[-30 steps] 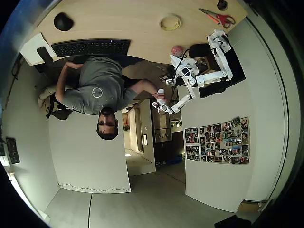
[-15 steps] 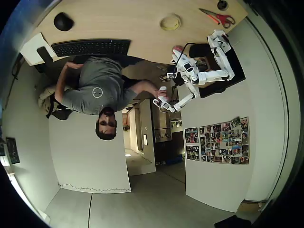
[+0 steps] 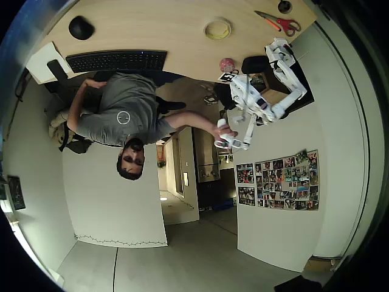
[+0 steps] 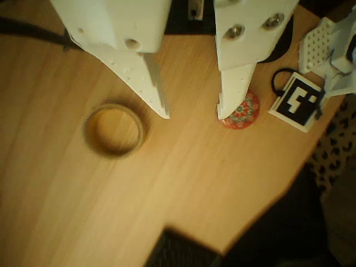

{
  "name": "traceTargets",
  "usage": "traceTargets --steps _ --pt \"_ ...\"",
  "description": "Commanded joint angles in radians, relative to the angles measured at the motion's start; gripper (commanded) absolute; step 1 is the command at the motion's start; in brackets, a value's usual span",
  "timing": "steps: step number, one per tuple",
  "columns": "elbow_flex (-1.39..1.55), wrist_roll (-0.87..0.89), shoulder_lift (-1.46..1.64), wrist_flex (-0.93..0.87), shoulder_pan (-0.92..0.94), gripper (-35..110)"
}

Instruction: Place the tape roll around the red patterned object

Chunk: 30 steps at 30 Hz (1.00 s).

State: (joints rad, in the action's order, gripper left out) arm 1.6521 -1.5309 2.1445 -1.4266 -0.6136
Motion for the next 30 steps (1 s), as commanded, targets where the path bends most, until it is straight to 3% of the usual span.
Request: traceTargets --steps 1,10,26,30 --pt "-0.054 -0.08 0.181 -0.018 -0.023 22" --pt "-0.324 -0.133 0.19 -0.092 -0.025 27" --pt "-0.229 0.028 -0.075 -0.175 0.379 43" --pt "-0.121 0.061 -0.23 -0.074 0.373 44"
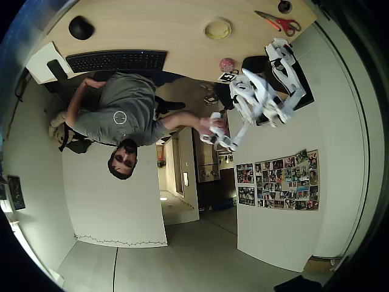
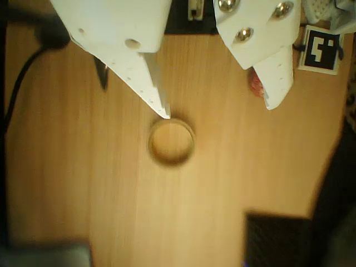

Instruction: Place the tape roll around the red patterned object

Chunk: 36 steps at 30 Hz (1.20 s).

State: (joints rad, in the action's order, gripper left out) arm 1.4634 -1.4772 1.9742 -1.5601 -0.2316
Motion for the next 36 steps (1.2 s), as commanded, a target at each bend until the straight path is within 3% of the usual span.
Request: traceTargets --steps 1,8,20,36 --pt "0.095 0.017 -0.092 0.094 -0.017 44" --pt "0.299 0.067 -0.192 0.27 0.015 46" --pt "0.293 0.083 -0.368 0.319 0.186 45" --pt "0.272 0.144 -0.586 0.437 0.16 35"
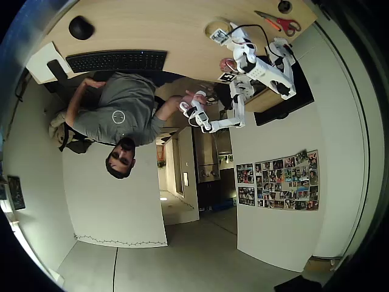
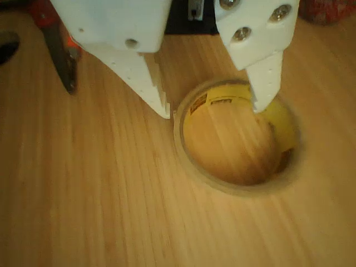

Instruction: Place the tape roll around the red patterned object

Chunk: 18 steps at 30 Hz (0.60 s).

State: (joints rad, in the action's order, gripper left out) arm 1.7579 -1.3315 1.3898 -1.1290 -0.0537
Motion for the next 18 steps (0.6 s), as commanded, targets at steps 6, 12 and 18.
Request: traceTargets --steps 6,12,18 --pt "-0.038 0.028 -0.011 0.008 -0.025 4" --pt "-0.164 0.057 -0.012 -0.115 -0.048 0" --pt "-0.202 0.071 0.012 -0.133 -0.084 0"
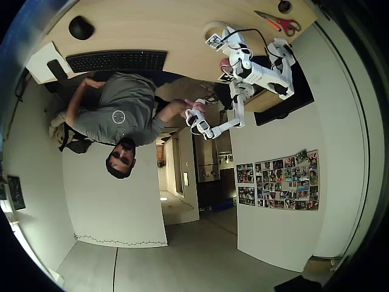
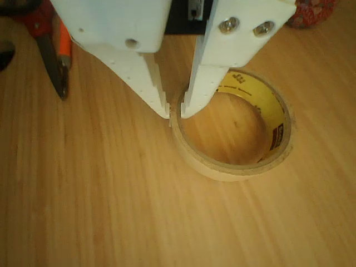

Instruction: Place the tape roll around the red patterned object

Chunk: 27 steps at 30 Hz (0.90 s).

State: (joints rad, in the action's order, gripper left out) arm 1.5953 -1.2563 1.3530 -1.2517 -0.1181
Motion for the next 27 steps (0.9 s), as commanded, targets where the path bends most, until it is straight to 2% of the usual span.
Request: traceTargets --steps 1,9,14,20,27 --pt "-0.037 -0.015 0.058 -0.011 -0.02 0" --pt "-0.029 -0.118 0.325 -0.089 -0.091 0" --pt "-0.049 -0.132 0.503 -0.155 -0.285 0" --pt "0.023 -0.052 0.594 -0.16 -0.574 0" --pt "0.141 -0.009 0.563 -0.081 -0.716 0"
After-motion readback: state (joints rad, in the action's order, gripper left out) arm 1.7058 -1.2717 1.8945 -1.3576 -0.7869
